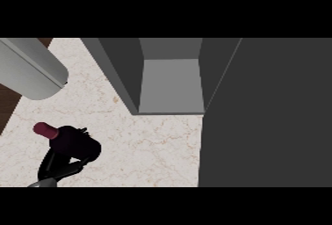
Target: Pick up the wine, place it into the cabinet and close the cabinet
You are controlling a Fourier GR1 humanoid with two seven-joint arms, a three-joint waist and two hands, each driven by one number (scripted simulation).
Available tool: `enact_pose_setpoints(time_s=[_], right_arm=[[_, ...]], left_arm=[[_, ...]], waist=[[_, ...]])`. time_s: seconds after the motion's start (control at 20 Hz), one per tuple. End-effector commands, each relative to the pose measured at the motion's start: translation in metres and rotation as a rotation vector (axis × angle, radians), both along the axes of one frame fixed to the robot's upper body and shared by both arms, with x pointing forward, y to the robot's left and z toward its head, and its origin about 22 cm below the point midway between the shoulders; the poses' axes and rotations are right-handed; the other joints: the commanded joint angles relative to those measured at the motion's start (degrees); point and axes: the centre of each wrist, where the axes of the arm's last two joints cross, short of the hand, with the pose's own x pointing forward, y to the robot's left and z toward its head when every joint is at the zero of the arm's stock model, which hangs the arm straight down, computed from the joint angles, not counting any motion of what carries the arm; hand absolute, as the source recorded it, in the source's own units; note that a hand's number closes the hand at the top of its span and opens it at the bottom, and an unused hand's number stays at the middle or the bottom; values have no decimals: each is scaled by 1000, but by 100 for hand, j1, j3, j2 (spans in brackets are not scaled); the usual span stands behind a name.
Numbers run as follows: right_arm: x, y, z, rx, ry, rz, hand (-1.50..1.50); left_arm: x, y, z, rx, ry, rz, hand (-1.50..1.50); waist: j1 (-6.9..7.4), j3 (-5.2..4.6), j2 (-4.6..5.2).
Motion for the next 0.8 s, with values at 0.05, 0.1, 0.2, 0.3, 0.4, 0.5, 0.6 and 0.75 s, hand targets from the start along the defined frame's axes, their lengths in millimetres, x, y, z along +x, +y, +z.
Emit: enact_pose_setpoints(time_s=[0.05,0.1,0.2,0.3,0.4,0.5,0.6,0.75], right_arm=[[-1,-7,1,-8,-3,-11,-150],[-2,4,16,9,-6,-1,-150],[-3,-1,-1,1,6,-13,-150],[2,-3,-6,0,-7,-20,-150],[5,9,10,-2,-9,-4,-150],[21,5,-12,-5,12,-19,-150],[0,5,2,-15,-1,-14,-150],[2,-5,-8,-34,22,-28,-150]], left_arm=[[9,3,4,-91,-41,-76,150],[3,2,-1,-89,-35,-67,150],[3,-1,0,-94,-51,-103,150],[7,-8,-1,-104,-24,-102,150],[-4,-11,-7,-83,-61,-110,150],[-2,-10,-7,-60,-61,-109,150],[-9,-14,-10,-73,-59,-54,150],[-51,-49,-36,-85,-102,35,150]], waist=[[-33,-36,21],[-23,-40,24],[1,-31,10],[16,-28,6],[36,-33,9],[11,-34,25],[31,-28,-2],[112,-18,-25]])
